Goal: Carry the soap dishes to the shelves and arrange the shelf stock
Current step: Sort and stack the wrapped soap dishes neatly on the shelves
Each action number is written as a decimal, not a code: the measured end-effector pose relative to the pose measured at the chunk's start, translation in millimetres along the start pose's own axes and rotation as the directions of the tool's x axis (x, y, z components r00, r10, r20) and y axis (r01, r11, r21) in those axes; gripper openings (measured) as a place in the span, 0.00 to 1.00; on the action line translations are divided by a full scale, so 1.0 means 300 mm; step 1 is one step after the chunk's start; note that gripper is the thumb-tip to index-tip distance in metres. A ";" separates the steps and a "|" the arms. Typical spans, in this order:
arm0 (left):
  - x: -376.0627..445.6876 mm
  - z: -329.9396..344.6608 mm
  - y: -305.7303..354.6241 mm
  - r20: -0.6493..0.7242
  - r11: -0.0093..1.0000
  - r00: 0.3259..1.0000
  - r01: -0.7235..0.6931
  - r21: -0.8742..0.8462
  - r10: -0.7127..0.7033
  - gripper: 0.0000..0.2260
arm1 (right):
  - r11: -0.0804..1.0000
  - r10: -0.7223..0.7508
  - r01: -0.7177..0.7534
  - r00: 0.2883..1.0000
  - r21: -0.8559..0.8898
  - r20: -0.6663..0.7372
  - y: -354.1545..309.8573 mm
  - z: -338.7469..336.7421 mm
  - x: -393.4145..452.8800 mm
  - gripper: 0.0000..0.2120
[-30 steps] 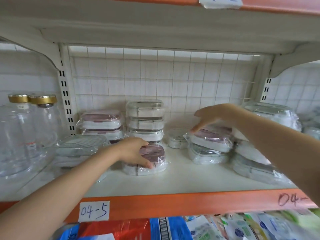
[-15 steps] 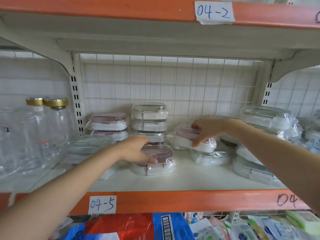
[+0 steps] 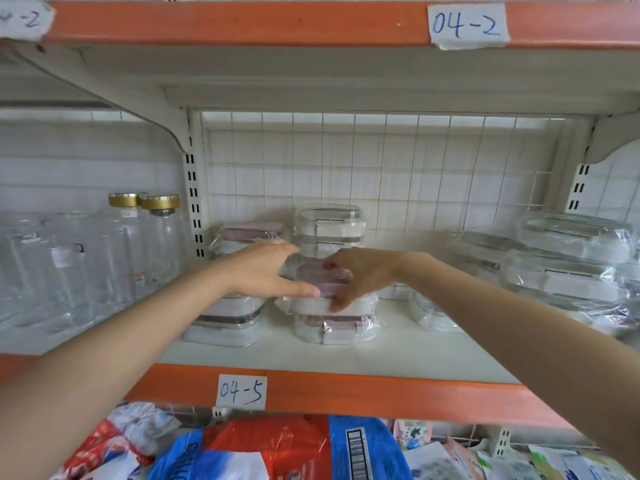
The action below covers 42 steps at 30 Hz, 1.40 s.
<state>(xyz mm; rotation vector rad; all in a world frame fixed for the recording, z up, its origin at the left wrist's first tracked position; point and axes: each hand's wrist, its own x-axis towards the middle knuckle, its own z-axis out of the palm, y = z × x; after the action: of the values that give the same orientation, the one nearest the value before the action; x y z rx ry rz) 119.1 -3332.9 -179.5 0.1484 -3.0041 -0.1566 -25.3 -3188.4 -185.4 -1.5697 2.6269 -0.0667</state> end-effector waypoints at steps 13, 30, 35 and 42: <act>0.096 0.040 0.104 -0.080 0.977 0.974 -0.211 0.010 0.211 0.27 | 0.932 0.363 -0.363 0.932 -0.004 0.011 0.303 -0.045 -0.090 0.32; 0.276 0.138 0.184 -0.051 0.950 0.949 -0.307 0.060 0.310 0.27 | 0.896 0.443 -0.437 0.889 -0.072 0.114 0.546 0.064 0.101 0.47; 0.280 0.142 0.184 -0.064 0.952 0.951 -0.295 0.085 0.301 0.24 | 0.885 0.464 -0.456 0.881 -0.099 0.095 0.553 0.048 0.104 0.48; 0.282 0.149 0.195 -0.059 0.949 0.950 -0.301 0.095 0.307 0.25 | 0.892 0.451 -0.443 0.889 -0.095 0.083 0.525 0.078 0.098 0.49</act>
<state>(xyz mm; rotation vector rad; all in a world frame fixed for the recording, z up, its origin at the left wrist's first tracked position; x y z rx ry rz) 24.3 -3279.6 -206.6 -0.2948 -2.9144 0.0078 -175.1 -3139.5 -222.4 -0.9117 2.8569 0.1383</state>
